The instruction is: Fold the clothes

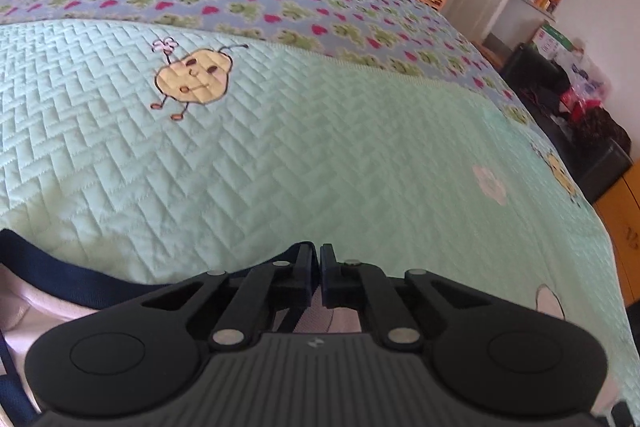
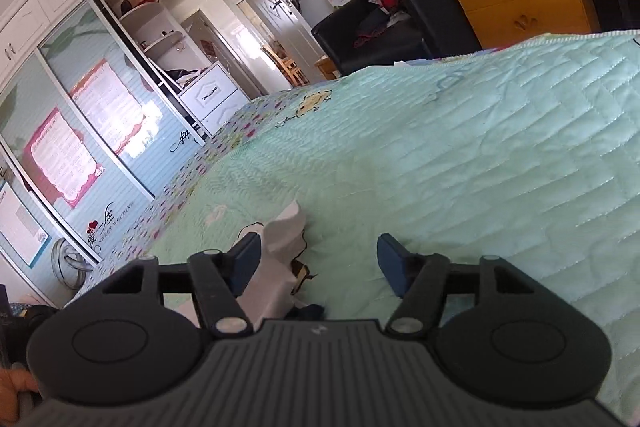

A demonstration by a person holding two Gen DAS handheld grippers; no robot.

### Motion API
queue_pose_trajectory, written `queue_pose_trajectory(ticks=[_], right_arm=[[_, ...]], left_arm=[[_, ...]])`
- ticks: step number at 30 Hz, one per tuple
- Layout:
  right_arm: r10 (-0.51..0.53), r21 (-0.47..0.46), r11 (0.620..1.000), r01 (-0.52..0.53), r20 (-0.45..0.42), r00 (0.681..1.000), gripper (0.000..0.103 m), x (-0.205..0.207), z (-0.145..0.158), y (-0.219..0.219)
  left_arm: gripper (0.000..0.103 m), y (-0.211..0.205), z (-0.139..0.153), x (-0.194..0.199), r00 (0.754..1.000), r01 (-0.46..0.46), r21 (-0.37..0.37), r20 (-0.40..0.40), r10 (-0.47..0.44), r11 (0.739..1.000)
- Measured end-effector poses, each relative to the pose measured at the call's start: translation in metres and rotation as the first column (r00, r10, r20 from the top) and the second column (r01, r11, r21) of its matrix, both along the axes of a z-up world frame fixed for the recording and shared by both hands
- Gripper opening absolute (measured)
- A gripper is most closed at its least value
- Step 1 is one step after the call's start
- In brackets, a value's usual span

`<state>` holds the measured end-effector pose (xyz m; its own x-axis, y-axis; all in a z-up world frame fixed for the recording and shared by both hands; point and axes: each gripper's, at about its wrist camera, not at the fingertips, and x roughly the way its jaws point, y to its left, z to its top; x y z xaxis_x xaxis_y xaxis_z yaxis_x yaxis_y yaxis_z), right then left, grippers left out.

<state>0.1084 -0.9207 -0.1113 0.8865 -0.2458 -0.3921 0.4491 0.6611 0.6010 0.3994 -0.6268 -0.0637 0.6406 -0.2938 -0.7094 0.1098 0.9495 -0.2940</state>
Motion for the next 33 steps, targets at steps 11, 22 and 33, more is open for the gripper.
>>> queue_pose_trajectory(ticks=[11,22,33], right_arm=[[0.018,0.108,0.994,-0.026,0.072,0.997,0.073,0.002,-0.008,-0.016],[0.035,0.047,0.998,-0.036,0.037,0.999,0.073,0.009,-0.007,-0.008],[0.043,0.039,0.998,-0.044,0.029,0.999,0.074,0.009,-0.01,-0.008]], left_arm=[[0.0,-0.014,0.034,0.028,0.996,-0.007,0.027,0.093,0.004,1.0],[0.046,0.011,0.021,-0.005,0.996,0.089,0.065,-0.017,-0.088,0.994],[0.059,0.01,0.011,-0.002,0.972,0.211,0.226,0.056,-0.229,0.951]])
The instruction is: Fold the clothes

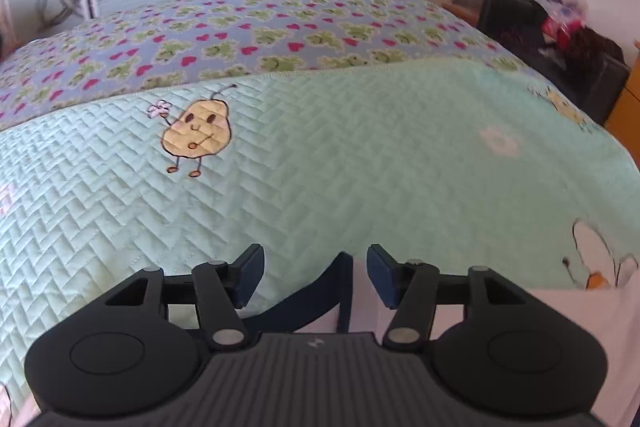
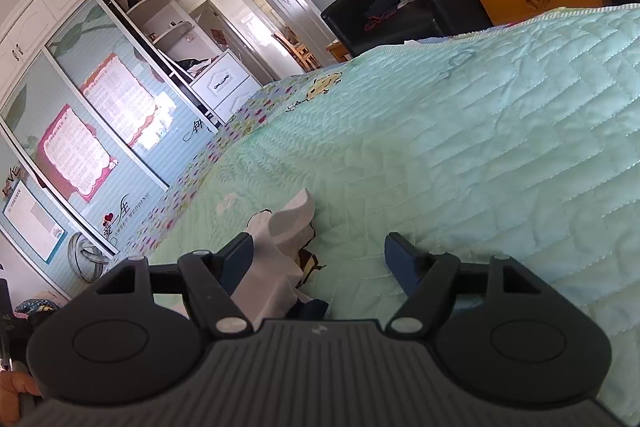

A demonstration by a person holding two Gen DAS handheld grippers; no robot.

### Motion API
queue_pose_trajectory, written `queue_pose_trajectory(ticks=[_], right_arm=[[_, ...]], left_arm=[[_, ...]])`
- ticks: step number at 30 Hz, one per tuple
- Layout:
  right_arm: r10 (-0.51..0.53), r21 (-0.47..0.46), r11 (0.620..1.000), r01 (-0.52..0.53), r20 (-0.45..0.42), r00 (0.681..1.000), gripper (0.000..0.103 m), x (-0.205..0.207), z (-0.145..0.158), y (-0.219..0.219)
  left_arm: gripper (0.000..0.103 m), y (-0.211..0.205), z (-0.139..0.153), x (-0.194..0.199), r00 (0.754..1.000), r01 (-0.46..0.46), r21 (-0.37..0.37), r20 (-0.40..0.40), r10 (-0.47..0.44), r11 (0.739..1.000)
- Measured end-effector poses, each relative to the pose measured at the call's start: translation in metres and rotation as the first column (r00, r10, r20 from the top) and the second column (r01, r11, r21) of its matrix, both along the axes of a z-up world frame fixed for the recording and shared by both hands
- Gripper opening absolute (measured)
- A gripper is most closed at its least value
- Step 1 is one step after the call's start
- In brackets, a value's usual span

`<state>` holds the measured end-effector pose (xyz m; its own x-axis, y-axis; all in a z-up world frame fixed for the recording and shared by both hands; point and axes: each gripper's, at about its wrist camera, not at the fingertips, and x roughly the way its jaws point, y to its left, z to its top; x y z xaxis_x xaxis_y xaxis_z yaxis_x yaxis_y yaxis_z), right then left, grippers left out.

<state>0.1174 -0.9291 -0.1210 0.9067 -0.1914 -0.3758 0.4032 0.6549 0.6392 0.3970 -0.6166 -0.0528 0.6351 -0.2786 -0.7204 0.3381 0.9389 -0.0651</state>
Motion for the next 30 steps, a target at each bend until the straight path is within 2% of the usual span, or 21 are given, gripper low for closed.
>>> queue_pose_trajectory(ticks=[4,9,11,12,13,18,21,22,27,29,30], right_arm=[[0.004,-0.007,1.0,-0.004,-0.004,1.0,0.075,0.0,0.0,0.001],[0.004,-0.026,1.0,-0.004,-0.015,1.0,0.075,0.0,0.0,0.004],[0.003,-0.037,0.999,-0.004,-0.021,1.0,0.076,0.001,0.0,0.007],[0.003,-0.039,0.999,-0.003,-0.022,1.0,0.076,0.001,0.0,0.007],[0.002,-0.038,0.999,-0.003,-0.02,1.0,0.076,0.001,0.0,0.008],[-0.003,-0.041,0.999,0.002,-0.017,1.0,0.076,0.001,0.002,0.01],[-0.004,-0.043,0.999,0.003,-0.02,1.0,0.076,0.0,0.003,0.012],[-0.005,-0.041,0.999,0.004,-0.018,1.0,0.076,0.0,0.004,0.012],[-0.003,-0.042,0.999,0.002,-0.022,1.0,0.076,0.001,0.004,0.013],[0.004,-0.038,0.999,-0.004,-0.02,1.0,0.077,0.001,0.004,0.011],[0.006,-0.027,1.0,-0.006,-0.013,1.0,0.078,0.001,0.003,0.009]], left_arm=[[0.061,0.016,-0.018,0.01,0.987,0.088,-0.112,-0.123,-0.102,0.99],[0.059,0.023,-0.026,0.003,0.978,0.158,-0.146,-0.113,-0.175,0.977],[0.041,0.015,-0.025,-0.005,0.978,0.18,-0.096,-0.09,-0.189,0.979],[0.024,0.011,-0.024,-0.009,0.977,0.187,-0.09,-0.084,-0.194,0.978],[0.013,0.007,-0.024,-0.014,0.978,0.189,-0.075,-0.075,-0.194,0.979],[0.009,-0.029,-0.018,-0.026,0.988,0.133,0.146,0.053,-0.142,0.98],[0.008,-0.05,-0.012,-0.022,0.985,0.073,0.254,0.131,-0.109,0.964],[0.003,-0.056,-0.01,-0.019,0.982,0.056,0.28,0.156,-0.102,0.958],[0.0,-0.069,0.001,0.004,0.97,0.013,0.32,0.226,-0.089,0.947],[0.0,-0.066,-0.004,0.01,0.976,0.009,0.315,0.202,-0.076,0.949],[0.0,-0.061,-0.005,0.011,0.981,0.014,0.286,0.179,-0.068,0.958]])
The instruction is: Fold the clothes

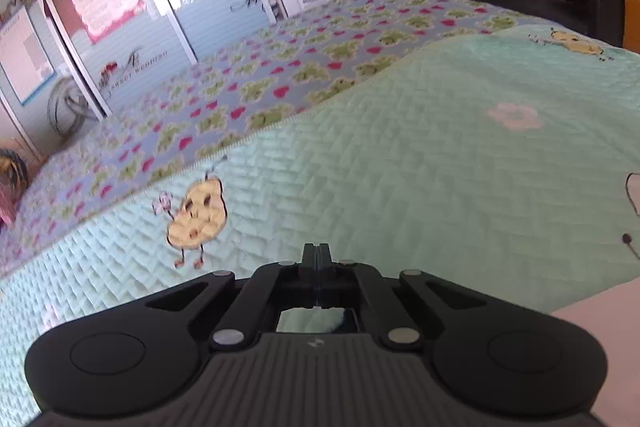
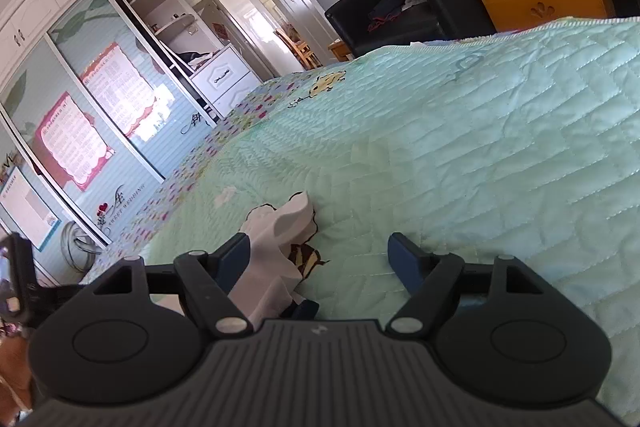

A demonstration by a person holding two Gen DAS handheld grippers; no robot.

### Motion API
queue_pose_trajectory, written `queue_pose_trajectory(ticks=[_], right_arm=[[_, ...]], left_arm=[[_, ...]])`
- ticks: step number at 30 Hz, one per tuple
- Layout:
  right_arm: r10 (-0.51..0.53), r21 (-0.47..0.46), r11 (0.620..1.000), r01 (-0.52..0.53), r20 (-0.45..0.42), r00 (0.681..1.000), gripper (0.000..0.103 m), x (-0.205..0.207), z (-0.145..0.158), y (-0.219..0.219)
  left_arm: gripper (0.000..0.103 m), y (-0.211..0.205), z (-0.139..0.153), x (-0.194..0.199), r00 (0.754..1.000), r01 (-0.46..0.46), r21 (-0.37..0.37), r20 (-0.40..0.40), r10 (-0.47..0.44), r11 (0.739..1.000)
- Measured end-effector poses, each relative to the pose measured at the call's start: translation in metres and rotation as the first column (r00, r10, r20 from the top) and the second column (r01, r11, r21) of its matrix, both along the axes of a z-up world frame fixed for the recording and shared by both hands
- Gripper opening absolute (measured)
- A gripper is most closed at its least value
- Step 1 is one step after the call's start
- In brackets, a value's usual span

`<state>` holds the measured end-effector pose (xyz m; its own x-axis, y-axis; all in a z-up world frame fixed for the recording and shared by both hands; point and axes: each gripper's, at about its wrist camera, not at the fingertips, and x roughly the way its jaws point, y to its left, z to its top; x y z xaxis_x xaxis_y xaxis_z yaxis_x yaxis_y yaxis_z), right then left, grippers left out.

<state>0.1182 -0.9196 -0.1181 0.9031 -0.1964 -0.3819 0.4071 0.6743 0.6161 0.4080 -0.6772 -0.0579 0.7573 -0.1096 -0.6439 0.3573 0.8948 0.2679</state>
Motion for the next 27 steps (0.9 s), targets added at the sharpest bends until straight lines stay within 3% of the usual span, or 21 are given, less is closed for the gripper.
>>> queue_pose_trajectory(ticks=[2,4,5,6,7,8,11,14,16,18,22,27], right_arm=[[0.003,0.021,1.0,-0.003,0.015,1.0,0.079,-0.001,-0.001,-0.003],[0.004,0.038,0.999,-0.005,0.024,1.0,0.079,-0.002,-0.002,-0.006],[0.005,0.038,0.999,-0.006,0.024,1.0,0.079,-0.002,-0.002,-0.006],[0.005,0.033,0.999,-0.006,0.021,1.0,0.079,-0.001,-0.002,-0.005],[0.005,0.029,1.0,-0.006,0.018,1.0,0.079,-0.001,-0.001,-0.005],[0.006,0.025,1.0,-0.006,0.016,1.0,0.079,-0.001,-0.001,-0.004],[0.008,0.03,1.0,-0.008,0.018,1.0,0.079,-0.002,-0.001,-0.004],[0.009,0.034,0.999,-0.01,0.018,1.0,0.08,-0.002,0.0,-0.004],[0.01,0.03,0.999,-0.01,0.014,1.0,0.08,-0.001,0.0,-0.003],[0.01,0.02,1.0,-0.01,0.009,1.0,0.08,-0.001,0.0,-0.002],[0.011,0.018,1.0,-0.011,0.001,1.0,0.081,-0.001,0.002,-0.001],[0.005,0.042,0.999,-0.004,-0.004,1.0,0.081,-0.002,0.005,-0.002]], left_arm=[[0.0,0.015,0.005,-0.003,1.0,-0.01,-0.1,-0.02,0.008,0.995],[0.009,0.035,0.014,-0.009,1.0,-0.027,-0.209,-0.012,0.025,0.978],[0.019,0.044,0.017,-0.01,0.999,-0.041,-0.257,-0.033,0.034,0.966],[0.046,0.051,0.017,-0.012,0.998,-0.048,-0.296,-0.061,0.032,0.954],[0.06,0.057,0.018,-0.014,0.996,-0.053,-0.326,-0.083,0.027,0.944],[0.061,0.061,0.017,-0.017,0.995,-0.049,-0.336,-0.094,0.018,0.941],[0.061,0.06,0.011,-0.024,0.992,-0.031,-0.322,-0.124,-0.01,0.946],[0.06,0.05,-0.001,-0.029,0.99,-0.008,-0.243,-0.141,-0.028,0.97],[0.023,0.041,-0.011,-0.033,0.988,0.011,-0.178,-0.149,-0.038,0.984],[0.013,0.031,-0.019,-0.036,0.988,0.029,-0.106,-0.145,-0.044,0.994],[0.01,0.003,-0.026,-0.037,0.999,0.023,0.061,-0.039,-0.02,0.998],[0.008,-0.007,-0.029,-0.026,1.0,-0.005,0.11,0.02,0.003,0.994]])
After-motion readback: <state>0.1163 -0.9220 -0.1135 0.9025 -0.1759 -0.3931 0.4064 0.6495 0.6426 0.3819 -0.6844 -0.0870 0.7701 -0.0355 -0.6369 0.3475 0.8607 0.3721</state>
